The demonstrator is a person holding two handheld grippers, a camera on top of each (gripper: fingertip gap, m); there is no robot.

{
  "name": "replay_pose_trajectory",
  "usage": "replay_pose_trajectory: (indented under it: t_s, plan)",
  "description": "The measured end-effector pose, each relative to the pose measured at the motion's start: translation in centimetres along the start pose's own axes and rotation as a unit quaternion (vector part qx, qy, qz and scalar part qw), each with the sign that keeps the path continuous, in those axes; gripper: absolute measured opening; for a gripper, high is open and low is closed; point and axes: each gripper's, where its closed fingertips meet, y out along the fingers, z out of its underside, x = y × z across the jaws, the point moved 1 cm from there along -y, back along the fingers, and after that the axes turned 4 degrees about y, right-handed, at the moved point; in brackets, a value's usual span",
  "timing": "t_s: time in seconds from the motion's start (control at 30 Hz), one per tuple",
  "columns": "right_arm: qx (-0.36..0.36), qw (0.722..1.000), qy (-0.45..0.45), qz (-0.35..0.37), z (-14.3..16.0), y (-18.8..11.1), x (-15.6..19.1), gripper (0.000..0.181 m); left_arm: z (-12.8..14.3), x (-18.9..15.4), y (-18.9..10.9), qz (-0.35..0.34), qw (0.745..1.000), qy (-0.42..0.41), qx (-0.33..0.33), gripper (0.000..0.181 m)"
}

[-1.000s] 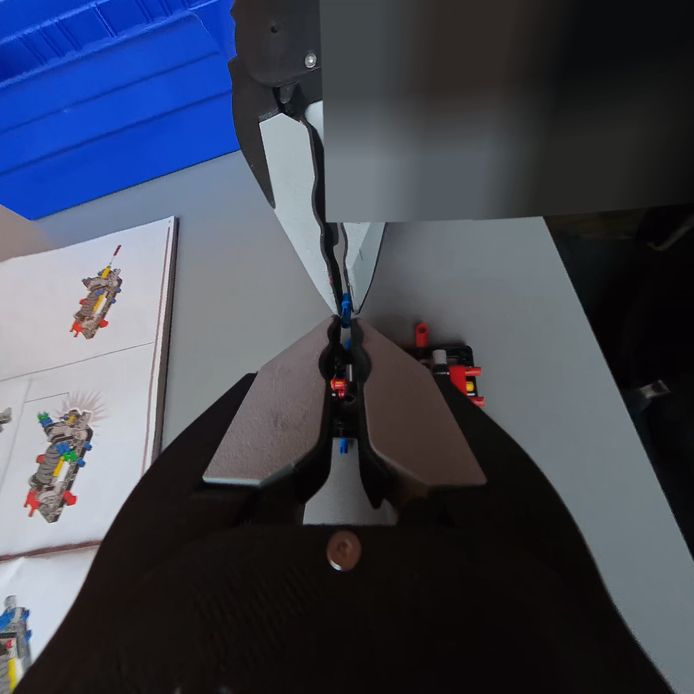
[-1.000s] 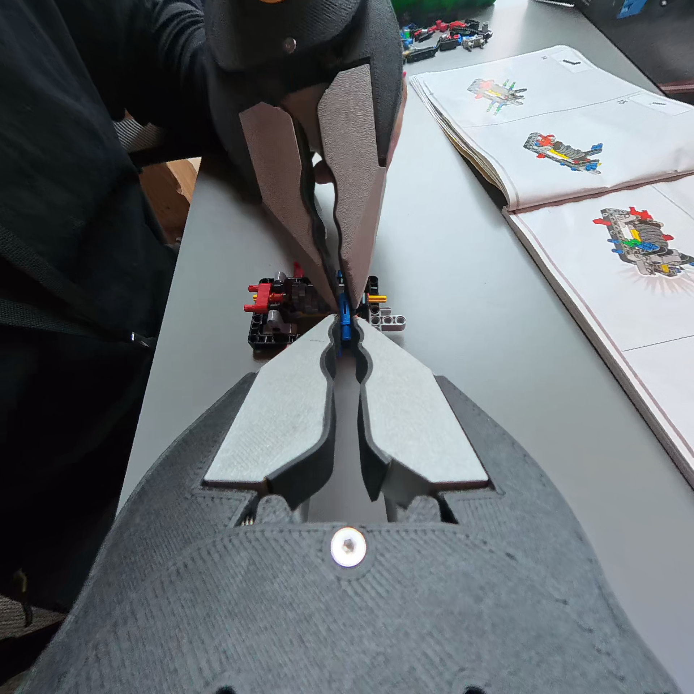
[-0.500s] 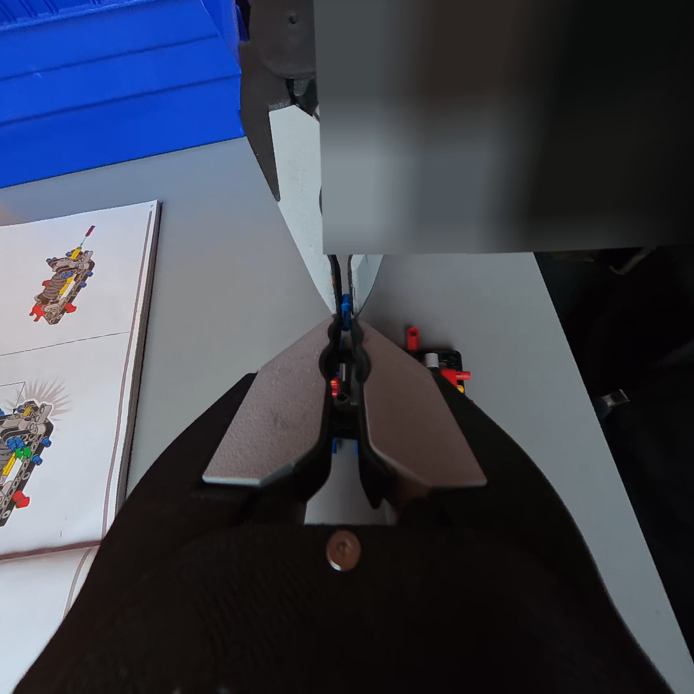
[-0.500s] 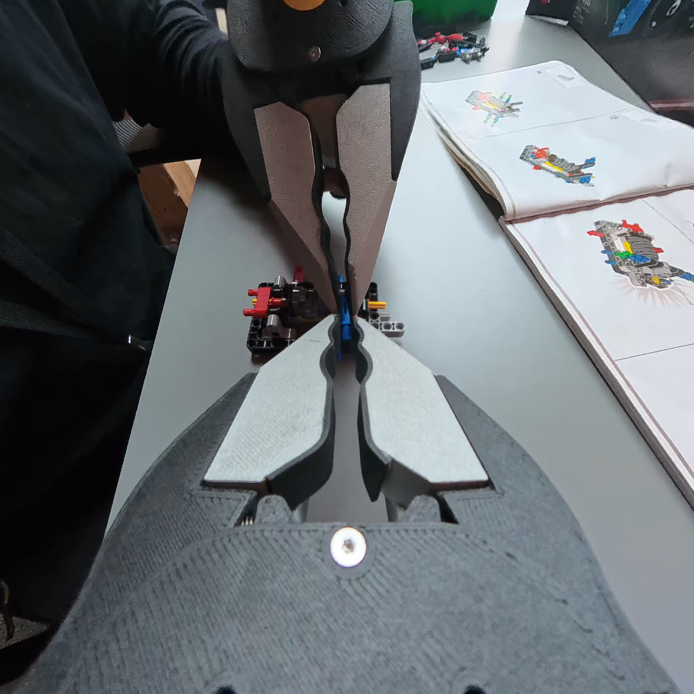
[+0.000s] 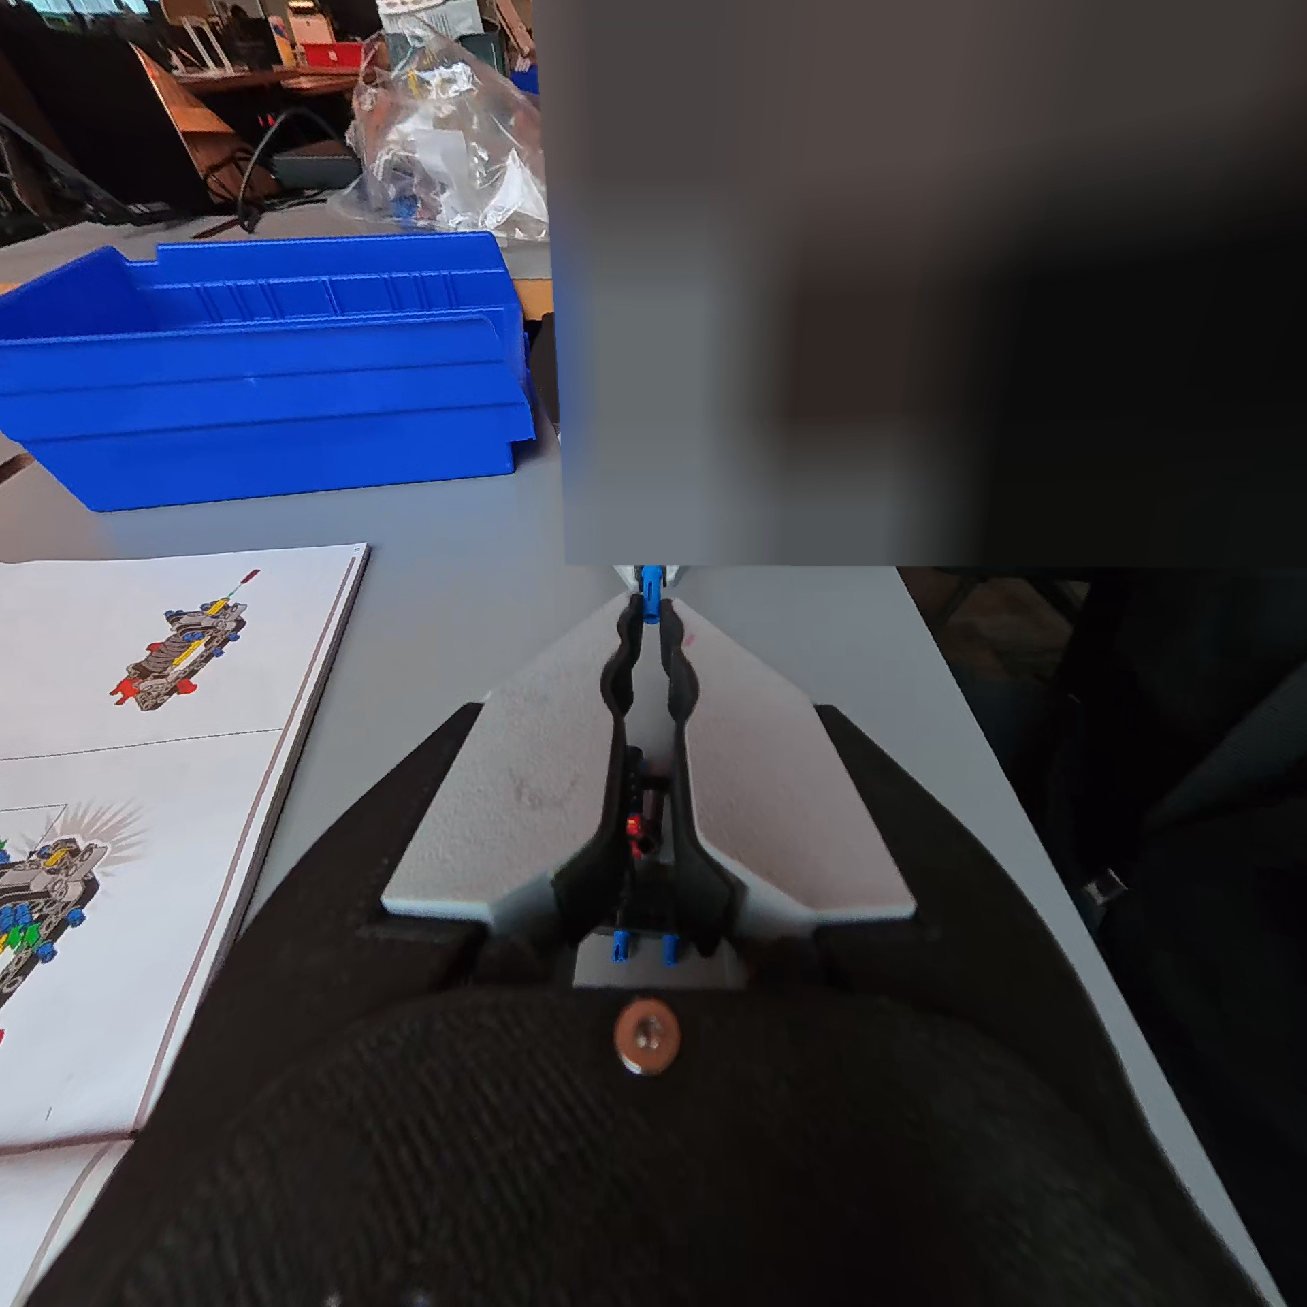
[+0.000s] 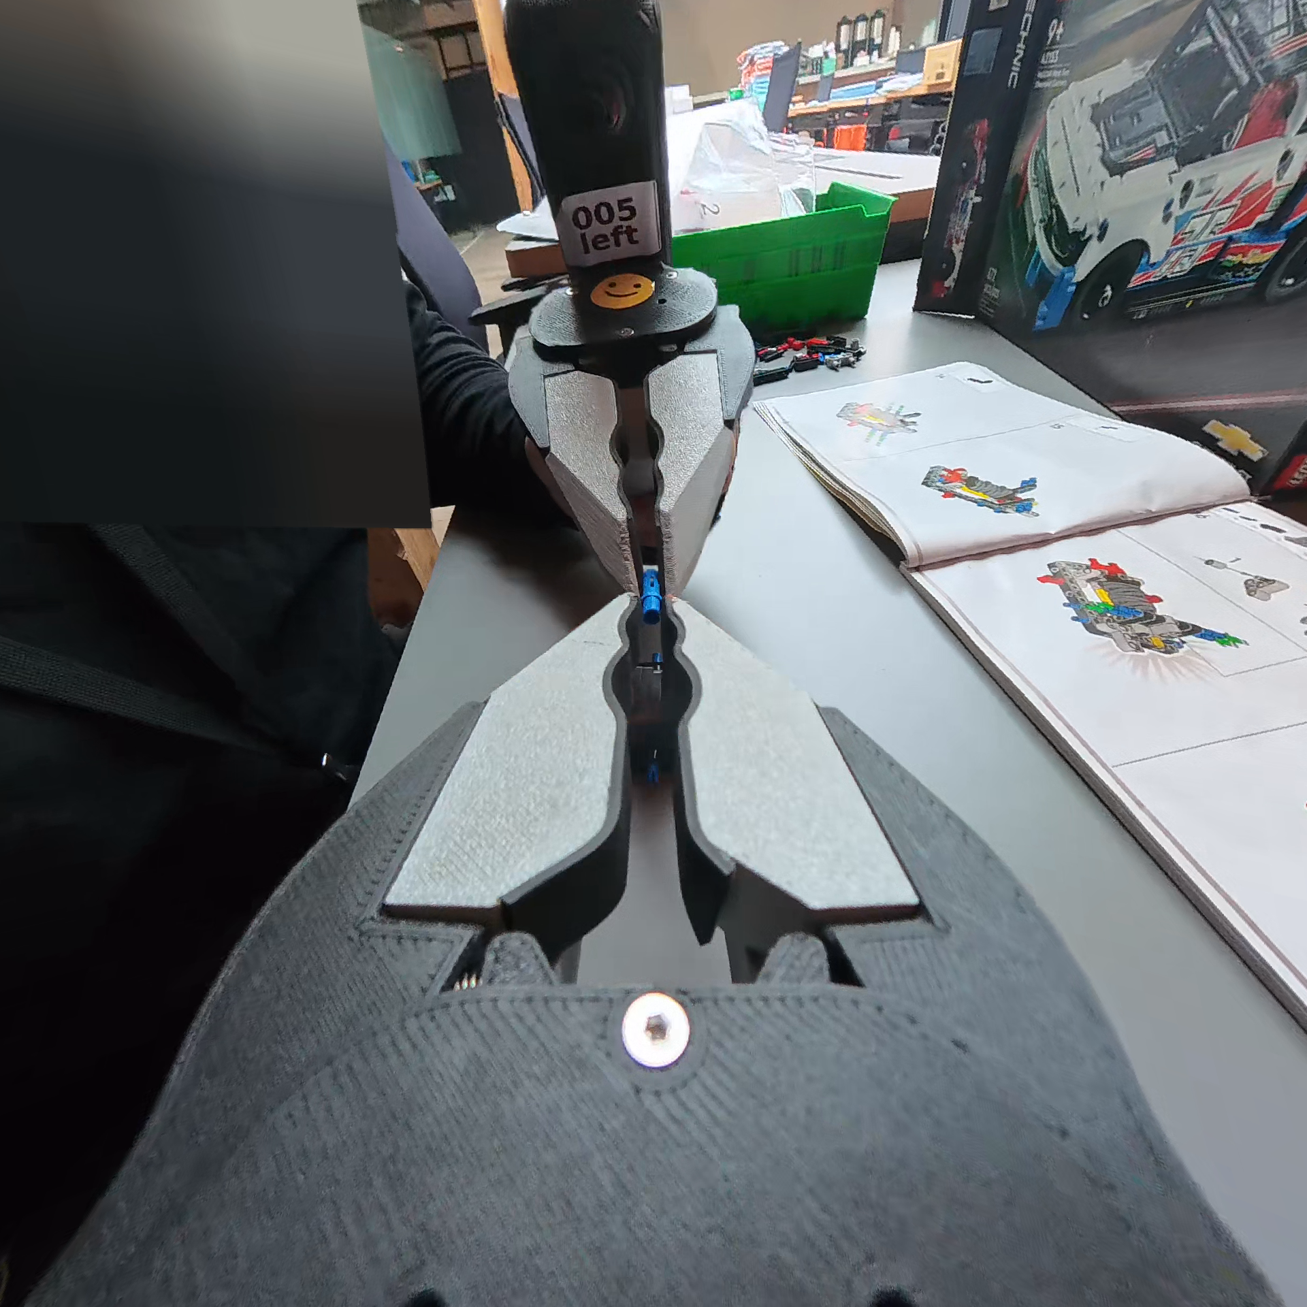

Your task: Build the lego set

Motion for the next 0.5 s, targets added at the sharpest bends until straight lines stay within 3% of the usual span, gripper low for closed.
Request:
replay_pose_trajectory:
  t_s: [0.3,0.5]
  plan:
    - [0.000,1.000,0.021,-0.009,0.1,0.1,-0.1,0.001,0.8,0.0,0.4,-0.004,1.000,-0.006,0.023,0.002]
    - [0.025,0.999,-0.019,0.023,0.8,0.3,-0.4,0.002,1.4,0.1,0.4,-0.015,0.998,0.010,0.056,0.002]
